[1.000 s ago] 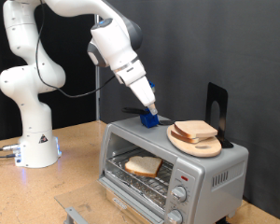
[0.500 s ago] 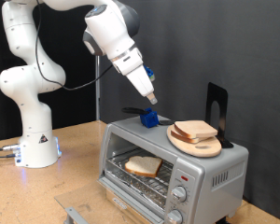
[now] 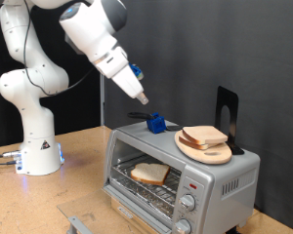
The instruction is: Make a piece of toast with the oven
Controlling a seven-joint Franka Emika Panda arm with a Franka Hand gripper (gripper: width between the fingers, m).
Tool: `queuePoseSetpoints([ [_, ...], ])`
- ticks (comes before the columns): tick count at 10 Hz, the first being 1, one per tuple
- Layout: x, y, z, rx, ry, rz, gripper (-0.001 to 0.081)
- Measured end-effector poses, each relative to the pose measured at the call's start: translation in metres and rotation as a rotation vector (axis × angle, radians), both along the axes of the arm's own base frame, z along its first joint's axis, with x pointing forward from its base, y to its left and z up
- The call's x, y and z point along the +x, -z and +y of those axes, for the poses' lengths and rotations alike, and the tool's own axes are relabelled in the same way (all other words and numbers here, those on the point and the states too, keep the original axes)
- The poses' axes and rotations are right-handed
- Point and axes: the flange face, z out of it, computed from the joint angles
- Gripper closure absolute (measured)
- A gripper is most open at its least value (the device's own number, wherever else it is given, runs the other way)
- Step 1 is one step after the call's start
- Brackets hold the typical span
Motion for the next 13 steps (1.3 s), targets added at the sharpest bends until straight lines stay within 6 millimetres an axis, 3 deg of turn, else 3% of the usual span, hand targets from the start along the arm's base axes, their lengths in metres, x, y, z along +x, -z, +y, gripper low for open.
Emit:
queuePoseSetpoints([
  [7, -0.044, -0.003, -0.099, -0.018, -0.058, 0.026, 0.0000],
  [9, -0.053, -0.003, -0.105, -0.017, -0.052, 0.020, 0.0000],
  [11, -0.054, 0.000, -0.100, 0.072, 0.024, 0.177, 0.0000],
  [13, -0.052, 0.004, -0.116, 0.199, 0.188, 0.337, 0.0000],
])
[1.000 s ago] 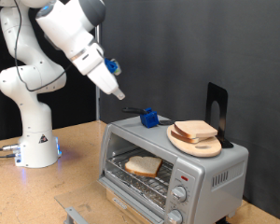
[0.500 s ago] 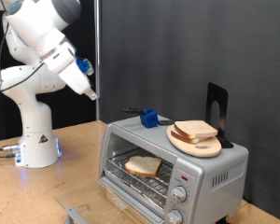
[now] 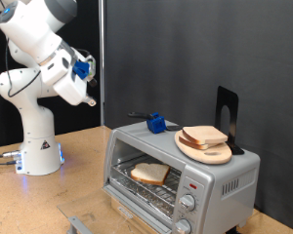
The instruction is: Make a piece of toast with the oven
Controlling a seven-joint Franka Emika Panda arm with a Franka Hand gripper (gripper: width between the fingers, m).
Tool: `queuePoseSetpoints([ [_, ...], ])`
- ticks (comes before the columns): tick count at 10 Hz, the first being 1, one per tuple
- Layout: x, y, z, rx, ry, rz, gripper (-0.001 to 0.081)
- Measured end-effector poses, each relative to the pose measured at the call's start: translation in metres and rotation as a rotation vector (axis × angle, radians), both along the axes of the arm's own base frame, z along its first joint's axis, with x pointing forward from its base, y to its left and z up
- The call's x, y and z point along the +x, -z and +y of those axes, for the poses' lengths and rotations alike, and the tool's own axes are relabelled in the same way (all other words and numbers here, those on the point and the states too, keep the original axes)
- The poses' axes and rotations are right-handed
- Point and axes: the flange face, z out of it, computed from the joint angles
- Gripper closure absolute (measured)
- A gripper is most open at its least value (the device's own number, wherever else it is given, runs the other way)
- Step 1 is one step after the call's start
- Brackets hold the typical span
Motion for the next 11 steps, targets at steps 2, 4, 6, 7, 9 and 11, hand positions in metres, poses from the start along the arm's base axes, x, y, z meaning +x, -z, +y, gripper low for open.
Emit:
queuePoseSetpoints([
  [2, -0.002, 0.009, -0.024, 0.071, 0.132, 0.183, 0.0000],
  [4, -0.005, 0.011, -0.020, 0.093, 0.122, 0.238, 0.0000],
  [6, -0.011, 0.017, -0.027, 0.162, 0.226, 0.452, 0.0000],
  [7, -0.013, 0.024, -0.038, 0.184, 0.278, 0.509, 0.0000],
  [9, -0.016, 0.038, -0.068, 0.190, 0.356, 0.560, 0.0000],
  [11, -0.017, 0.050, -0.095, 0.200, 0.434, 0.560, 0.0000],
])
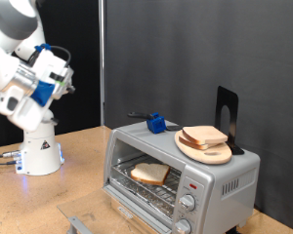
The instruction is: Make a piece of toast with the oven
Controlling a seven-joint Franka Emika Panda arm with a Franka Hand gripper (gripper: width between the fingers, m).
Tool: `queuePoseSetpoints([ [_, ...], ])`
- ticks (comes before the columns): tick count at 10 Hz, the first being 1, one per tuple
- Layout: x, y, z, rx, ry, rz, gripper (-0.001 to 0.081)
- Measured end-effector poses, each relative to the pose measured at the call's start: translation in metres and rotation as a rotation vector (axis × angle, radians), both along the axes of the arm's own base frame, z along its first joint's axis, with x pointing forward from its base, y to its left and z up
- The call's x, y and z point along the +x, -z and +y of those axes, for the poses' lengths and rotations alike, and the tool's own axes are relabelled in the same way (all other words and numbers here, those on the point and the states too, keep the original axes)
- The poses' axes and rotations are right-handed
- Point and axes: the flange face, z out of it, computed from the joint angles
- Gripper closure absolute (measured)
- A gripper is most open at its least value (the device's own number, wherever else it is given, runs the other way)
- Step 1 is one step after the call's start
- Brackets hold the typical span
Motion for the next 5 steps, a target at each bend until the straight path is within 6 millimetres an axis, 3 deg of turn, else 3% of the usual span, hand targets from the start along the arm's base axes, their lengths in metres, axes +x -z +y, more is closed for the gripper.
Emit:
queuePoseSetpoints([
  [2, 0.001, 0.016, -0.018, -0.031, 0.046, -0.003, 0.0000],
  [5, 0.002, 0.029, -0.025, -0.072, 0.011, 0.009, 0.0000],
])
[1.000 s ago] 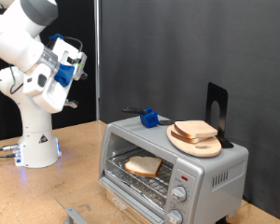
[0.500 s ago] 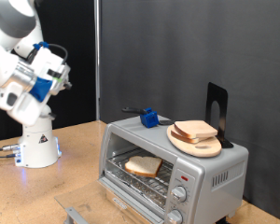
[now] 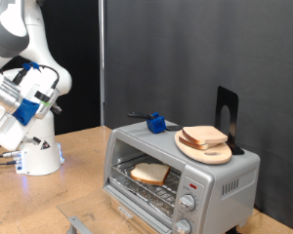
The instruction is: Make a piece of toast with the oven
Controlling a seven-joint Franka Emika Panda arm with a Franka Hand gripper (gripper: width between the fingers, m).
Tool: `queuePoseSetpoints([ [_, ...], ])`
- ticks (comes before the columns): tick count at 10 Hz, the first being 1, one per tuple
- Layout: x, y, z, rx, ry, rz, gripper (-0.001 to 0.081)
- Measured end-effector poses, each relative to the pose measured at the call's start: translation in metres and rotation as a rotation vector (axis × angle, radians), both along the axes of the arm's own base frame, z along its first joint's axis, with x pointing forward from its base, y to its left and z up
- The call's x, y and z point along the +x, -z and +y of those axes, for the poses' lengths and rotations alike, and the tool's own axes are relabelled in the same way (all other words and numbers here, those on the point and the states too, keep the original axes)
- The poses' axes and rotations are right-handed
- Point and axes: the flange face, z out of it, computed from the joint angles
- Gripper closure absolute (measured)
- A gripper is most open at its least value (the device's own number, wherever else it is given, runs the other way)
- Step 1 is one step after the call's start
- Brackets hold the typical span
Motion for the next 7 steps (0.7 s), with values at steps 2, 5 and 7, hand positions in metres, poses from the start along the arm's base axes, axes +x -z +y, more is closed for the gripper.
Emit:
queuePoseSetpoints([
  [2, -0.008, -0.007, -0.001, 0.108, -0.023, -0.014, 0.0000],
  [5, -0.022, 0.006, -0.036, 0.102, 0.056, -0.075, 0.0000],
  [7, -0.016, 0.034, -0.049, 0.020, 0.118, -0.036, 0.0000],
])
